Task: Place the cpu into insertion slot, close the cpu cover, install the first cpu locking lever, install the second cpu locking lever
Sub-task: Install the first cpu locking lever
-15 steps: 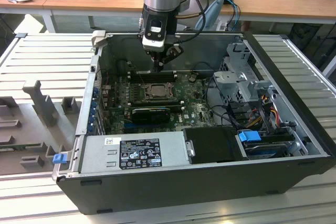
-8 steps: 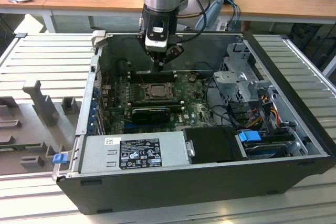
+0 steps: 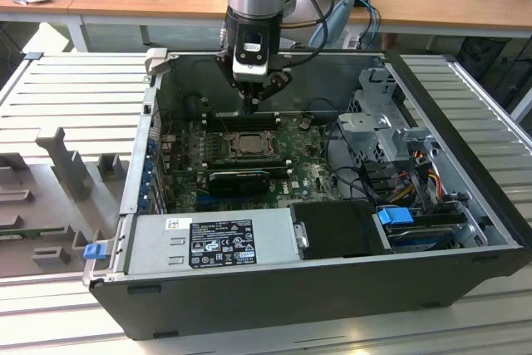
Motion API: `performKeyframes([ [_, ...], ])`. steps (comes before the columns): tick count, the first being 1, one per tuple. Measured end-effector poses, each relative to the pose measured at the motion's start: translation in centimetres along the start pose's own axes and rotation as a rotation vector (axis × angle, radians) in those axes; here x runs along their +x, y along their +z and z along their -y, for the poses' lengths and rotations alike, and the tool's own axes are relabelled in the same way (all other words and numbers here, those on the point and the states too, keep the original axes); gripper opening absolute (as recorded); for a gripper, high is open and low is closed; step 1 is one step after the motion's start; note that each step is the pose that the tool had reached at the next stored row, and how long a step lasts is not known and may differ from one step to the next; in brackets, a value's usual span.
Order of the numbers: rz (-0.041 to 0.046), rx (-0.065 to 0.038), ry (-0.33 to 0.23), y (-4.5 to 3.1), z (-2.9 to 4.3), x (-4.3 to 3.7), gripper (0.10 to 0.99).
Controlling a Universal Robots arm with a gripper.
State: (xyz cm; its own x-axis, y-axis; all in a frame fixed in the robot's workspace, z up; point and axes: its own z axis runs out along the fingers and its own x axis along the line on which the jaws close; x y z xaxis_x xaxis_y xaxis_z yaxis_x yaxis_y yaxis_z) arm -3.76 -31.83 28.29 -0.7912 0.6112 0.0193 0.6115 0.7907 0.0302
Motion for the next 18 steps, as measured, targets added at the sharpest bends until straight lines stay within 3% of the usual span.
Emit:
performKeyframes([
  [12,-0.0024,0.002,-0.079,0.00,0.00,0.00,0.106],
  [18,-0.0052,0.003,-0.170,0.00,0.00,0.00,0.106],
])
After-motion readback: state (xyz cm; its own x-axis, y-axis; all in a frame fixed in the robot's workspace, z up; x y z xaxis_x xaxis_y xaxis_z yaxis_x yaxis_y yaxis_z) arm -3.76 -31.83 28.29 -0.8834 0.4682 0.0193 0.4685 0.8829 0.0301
